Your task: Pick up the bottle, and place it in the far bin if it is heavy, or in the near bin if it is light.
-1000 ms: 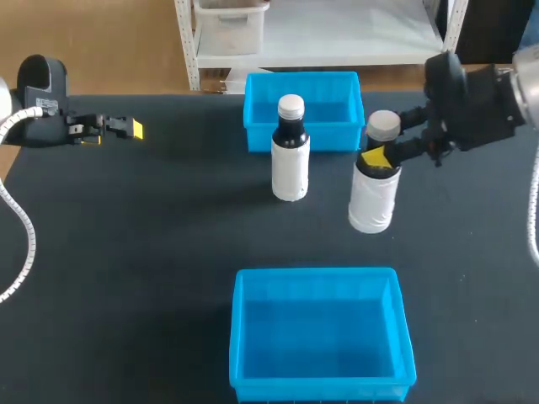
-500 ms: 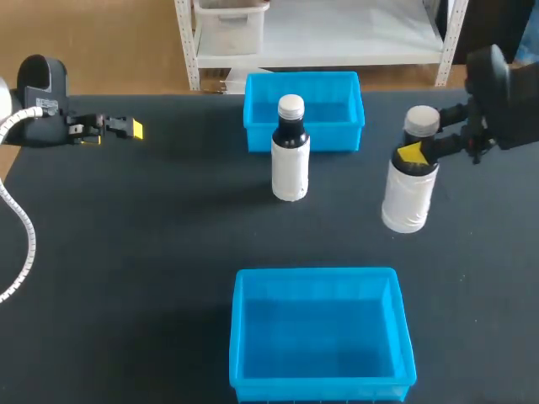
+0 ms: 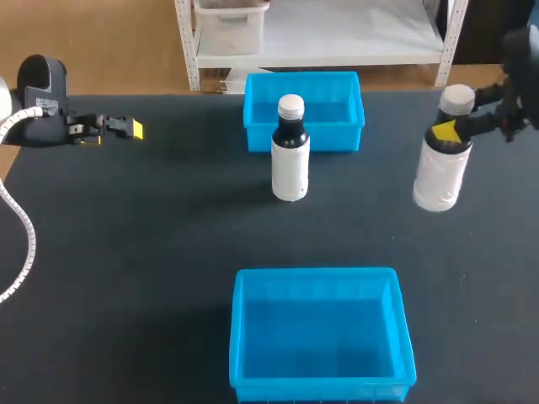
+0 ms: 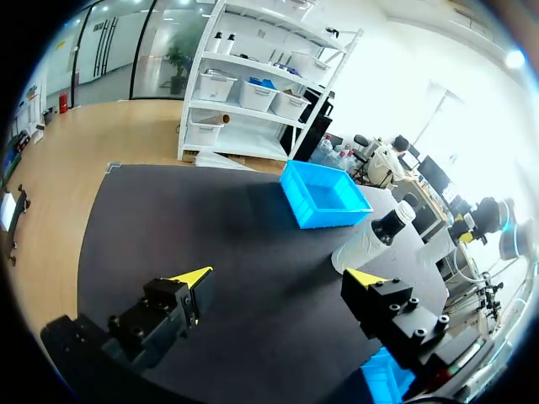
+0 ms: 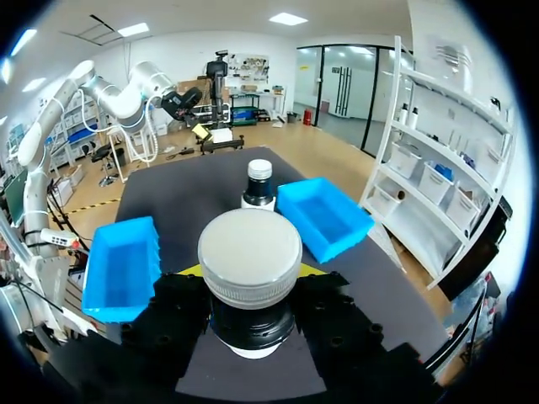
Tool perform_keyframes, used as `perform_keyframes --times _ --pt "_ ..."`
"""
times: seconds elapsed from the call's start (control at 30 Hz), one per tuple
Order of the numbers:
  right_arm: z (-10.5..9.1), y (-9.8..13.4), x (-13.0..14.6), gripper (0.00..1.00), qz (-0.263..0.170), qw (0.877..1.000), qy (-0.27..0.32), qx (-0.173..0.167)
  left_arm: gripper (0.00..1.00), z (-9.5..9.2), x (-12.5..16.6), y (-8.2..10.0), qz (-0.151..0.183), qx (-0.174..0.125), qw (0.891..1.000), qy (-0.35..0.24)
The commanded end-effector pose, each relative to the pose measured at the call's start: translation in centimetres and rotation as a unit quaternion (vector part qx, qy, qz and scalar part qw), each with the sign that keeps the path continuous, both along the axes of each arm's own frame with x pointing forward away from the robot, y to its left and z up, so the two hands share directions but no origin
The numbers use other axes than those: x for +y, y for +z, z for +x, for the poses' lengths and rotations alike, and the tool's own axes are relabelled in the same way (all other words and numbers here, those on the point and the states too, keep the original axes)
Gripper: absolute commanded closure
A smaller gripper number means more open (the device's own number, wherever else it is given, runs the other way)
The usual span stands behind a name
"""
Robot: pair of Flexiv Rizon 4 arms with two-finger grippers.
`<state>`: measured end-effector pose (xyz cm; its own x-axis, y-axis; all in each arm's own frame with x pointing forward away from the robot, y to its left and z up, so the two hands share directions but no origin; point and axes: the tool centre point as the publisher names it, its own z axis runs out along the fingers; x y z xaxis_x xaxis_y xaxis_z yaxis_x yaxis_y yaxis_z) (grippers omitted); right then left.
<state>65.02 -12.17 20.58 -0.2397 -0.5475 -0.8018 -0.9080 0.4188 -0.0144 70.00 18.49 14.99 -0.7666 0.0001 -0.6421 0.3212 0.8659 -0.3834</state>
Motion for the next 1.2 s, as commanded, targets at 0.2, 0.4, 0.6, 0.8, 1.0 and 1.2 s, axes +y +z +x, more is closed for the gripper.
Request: perform_keyframes --times 0.2,0.4,0.6,0.8,1.0,1.2 --pt "5.2 0.5 -2.2 1.0 -0.002 1.0 0.003 -0.004 0.0 0.0 0.0 0.0 0.0 0.0 1.0 0.0" --pt "8.5 0.5 -2.7 1.0 -0.004 1.0 0.013 -0.012 0.0 0.0 0.0 0.0 0.0 0.0 1.0 0.0" --pt "11.5 0.8 -2.4 1.0 -0.009 1.0 0.024 -0.015 0.0 0.0 0.0 0.0 0.0 0.0 1.0 0.0" --pt "14.3 1.9 -1.7 1.0 -0.01 0.999 0.027 -0.019 0.0 0.0 0.0 0.0 0.0 0.0 1.0 0.0" --pt "16.8 3.0 0.1 1.0 -0.005 0.999 0.032 -0.023 0.0 0.0 0.0 0.0 0.0 0.0 1.0 0.0" --pt "19.0 3.6 2.9 1.0 -0.001 0.999 0.038 -0.023 0.0 0.0 0.0 0.0 0.0 0.0 1.0 0.0"
